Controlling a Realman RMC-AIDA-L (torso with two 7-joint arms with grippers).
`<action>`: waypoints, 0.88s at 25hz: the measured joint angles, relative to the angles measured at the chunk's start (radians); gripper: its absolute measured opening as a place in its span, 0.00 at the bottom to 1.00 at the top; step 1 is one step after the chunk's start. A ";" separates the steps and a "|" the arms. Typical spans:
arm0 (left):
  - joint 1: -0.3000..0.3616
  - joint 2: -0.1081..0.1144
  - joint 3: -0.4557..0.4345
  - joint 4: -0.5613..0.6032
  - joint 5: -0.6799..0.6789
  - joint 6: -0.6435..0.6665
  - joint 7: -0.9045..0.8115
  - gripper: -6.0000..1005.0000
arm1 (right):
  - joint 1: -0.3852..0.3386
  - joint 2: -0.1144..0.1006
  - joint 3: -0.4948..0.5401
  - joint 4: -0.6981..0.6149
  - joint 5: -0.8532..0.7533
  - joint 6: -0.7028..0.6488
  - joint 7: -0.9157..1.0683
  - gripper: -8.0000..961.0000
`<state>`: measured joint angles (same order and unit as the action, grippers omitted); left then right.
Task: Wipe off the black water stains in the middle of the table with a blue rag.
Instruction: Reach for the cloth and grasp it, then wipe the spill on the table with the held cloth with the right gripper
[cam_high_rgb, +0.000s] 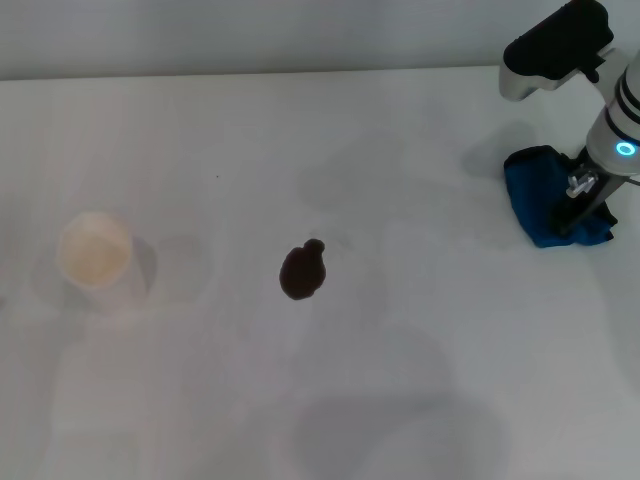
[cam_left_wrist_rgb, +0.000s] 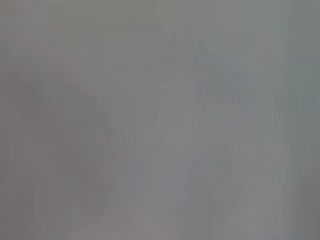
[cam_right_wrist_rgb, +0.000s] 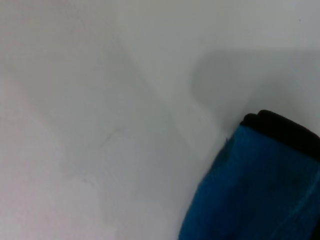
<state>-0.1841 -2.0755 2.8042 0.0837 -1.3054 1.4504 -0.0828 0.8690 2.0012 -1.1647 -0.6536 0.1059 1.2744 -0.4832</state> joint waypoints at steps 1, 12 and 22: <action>0.000 0.000 0.000 0.002 0.000 0.000 0.000 0.88 | 0.001 -0.001 0.000 0.002 -0.001 -0.001 -0.003 0.32; -0.010 -0.002 0.000 0.006 0.000 -0.002 0.000 0.88 | 0.001 -0.008 0.002 0.012 -0.005 -0.009 -0.023 0.11; -0.011 -0.002 0.000 0.007 0.000 -0.002 -0.003 0.88 | -0.001 -0.006 0.003 -0.018 0.000 -0.002 -0.057 0.10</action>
<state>-0.1952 -2.0770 2.8041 0.0906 -1.3055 1.4480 -0.0857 0.8685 1.9955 -1.1614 -0.6720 0.1063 1.2725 -0.5400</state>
